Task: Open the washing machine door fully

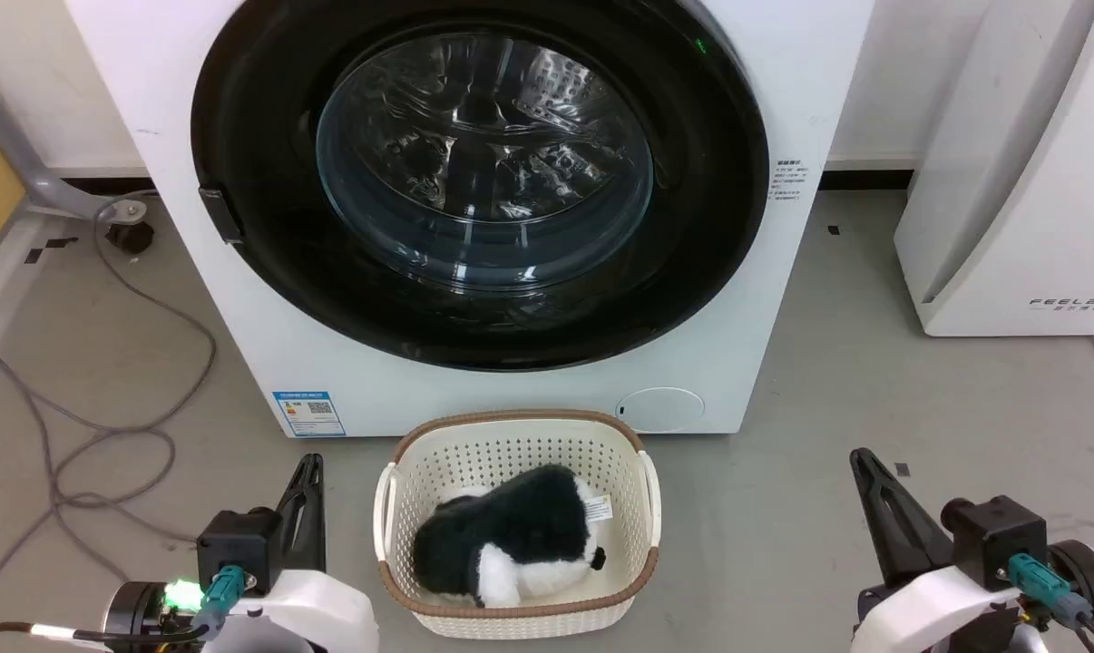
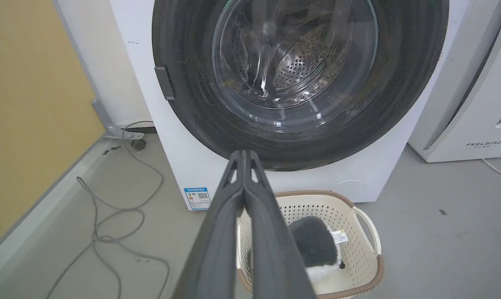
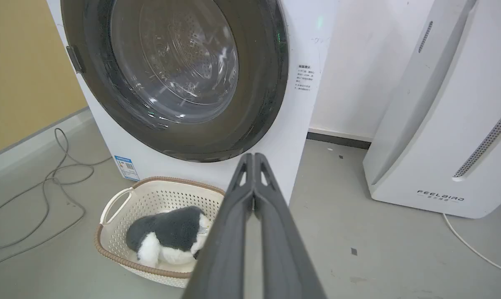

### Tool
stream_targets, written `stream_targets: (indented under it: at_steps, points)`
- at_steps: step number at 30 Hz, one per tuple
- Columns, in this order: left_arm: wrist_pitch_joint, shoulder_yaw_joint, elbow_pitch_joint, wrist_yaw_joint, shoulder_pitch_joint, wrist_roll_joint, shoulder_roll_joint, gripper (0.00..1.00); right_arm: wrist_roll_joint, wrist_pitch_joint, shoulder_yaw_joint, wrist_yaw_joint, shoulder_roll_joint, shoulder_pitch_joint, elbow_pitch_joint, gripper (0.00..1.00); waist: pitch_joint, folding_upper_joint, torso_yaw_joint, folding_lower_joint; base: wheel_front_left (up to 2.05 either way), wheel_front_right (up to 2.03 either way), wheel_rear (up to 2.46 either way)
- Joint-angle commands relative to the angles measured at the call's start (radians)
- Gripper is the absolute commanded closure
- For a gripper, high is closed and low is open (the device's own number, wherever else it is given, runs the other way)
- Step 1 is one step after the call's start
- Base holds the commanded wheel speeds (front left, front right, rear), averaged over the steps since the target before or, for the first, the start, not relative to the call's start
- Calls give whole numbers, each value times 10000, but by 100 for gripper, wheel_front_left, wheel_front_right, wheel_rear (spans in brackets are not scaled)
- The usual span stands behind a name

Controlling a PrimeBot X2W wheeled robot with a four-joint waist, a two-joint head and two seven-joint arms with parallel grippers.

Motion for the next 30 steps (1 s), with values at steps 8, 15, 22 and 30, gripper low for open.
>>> stream_targets:
  at_steps: [8,15,22,30]
  points:
    - [3,-9,-47,-43,-149,28,-3,100,-78,7,3,4,-1,-125,22,100,0,0,0,0,0,0,0]
    - [3,-9,-47,-43,-149,28,-3,100,-78,7,3,4,-1,-125,22,100,0,0,0,0,0,0,0]
    - [0,0,2,2,4,-2,0,0,4,0,0,0,0,1,0,0,0,0,0,0,0,0,0]
    - [-161,-84,36,180,-47,-31,0,0,447,-161,-109,0,0,-21,-80,0,19,0,-1,0,0,0,0]
